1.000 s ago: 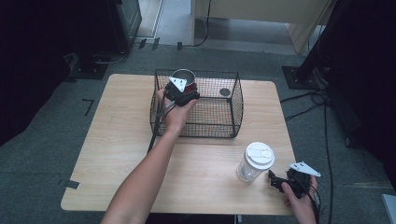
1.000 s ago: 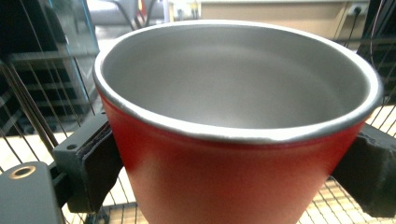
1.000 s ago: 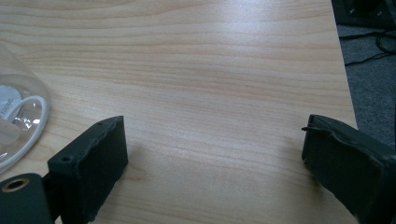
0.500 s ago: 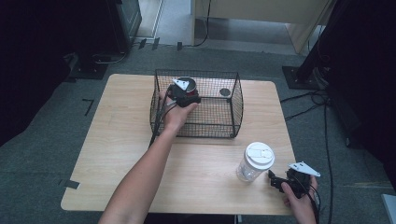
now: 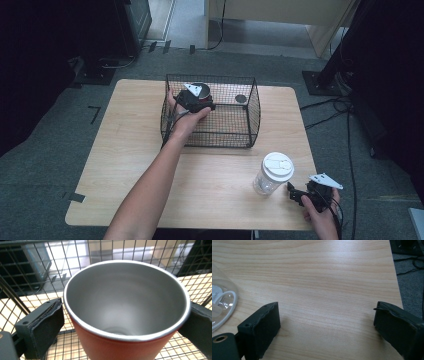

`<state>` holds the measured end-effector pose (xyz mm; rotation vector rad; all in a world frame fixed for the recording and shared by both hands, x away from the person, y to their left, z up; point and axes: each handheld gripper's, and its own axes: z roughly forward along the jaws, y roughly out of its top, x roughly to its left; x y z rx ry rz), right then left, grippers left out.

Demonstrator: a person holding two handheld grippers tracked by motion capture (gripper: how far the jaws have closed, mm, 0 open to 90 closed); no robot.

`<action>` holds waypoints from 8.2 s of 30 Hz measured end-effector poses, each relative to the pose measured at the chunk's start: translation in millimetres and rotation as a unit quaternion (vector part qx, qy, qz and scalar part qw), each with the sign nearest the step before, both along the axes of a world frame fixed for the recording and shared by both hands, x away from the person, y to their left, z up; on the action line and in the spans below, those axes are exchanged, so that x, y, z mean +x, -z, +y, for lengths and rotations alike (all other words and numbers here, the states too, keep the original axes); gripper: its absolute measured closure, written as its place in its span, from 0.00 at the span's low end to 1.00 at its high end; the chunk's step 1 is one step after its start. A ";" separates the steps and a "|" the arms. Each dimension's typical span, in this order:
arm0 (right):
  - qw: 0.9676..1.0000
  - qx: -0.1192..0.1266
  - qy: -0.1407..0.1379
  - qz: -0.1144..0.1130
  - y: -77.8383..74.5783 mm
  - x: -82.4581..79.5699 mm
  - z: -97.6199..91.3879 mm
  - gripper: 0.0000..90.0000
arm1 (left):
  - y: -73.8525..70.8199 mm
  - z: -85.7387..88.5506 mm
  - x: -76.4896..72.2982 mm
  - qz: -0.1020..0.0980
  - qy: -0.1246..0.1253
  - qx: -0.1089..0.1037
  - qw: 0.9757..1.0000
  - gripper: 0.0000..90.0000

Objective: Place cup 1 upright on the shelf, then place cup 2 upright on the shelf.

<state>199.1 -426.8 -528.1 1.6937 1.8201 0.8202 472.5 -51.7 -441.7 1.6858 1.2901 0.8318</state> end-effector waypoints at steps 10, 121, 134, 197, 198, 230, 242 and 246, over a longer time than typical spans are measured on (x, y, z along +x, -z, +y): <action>1.000 -0.001 0.000 0.000 0.0 0.0 0.1 0.07 | -12.5 4.4 -1.4 -0.010 -0.002 -0.019 1.000 0.00; 1.000 -0.001 0.000 0.001 0.1 0.0 0.3 0.07 | 55.7 244.6 -241.2 -0.003 -0.007 -0.030 1.000 0.00; 1.000 -0.001 0.000 0.001 0.0 -0.1 0.4 0.07 | 68.7 282.2 -253.5 0.027 -0.023 -0.034 0.999 0.00; 0.989 0.052 -0.113 -0.079 -74.3 -3.0 100.8 0.15 | 78.6 268.9 -230.9 0.175 -0.003 0.044 0.984 0.00; 0.989 0.052 -0.113 -0.079 -74.3 -3.0 100.8 0.15 | 78.6 268.9 -230.9 0.175 -0.003 0.044 0.984 0.00; 0.979 0.039 -0.143 -0.141 -117.4 4.9 149.5 0.19 | 78.8 266.2 -231.5 0.175 -0.020 0.039 0.984 0.00; 0.974 0.043 -0.148 -0.165 -136.1 16.2 174.6 0.19 | 78.9 266.2 -231.5 0.174 -0.020 0.039 0.984 0.00; 0.972 0.038 -0.147 -0.179 -142.1 19.5 181.0 0.19 | 78.9 266.3 -231.5 0.174 -0.020 0.039 0.984 0.00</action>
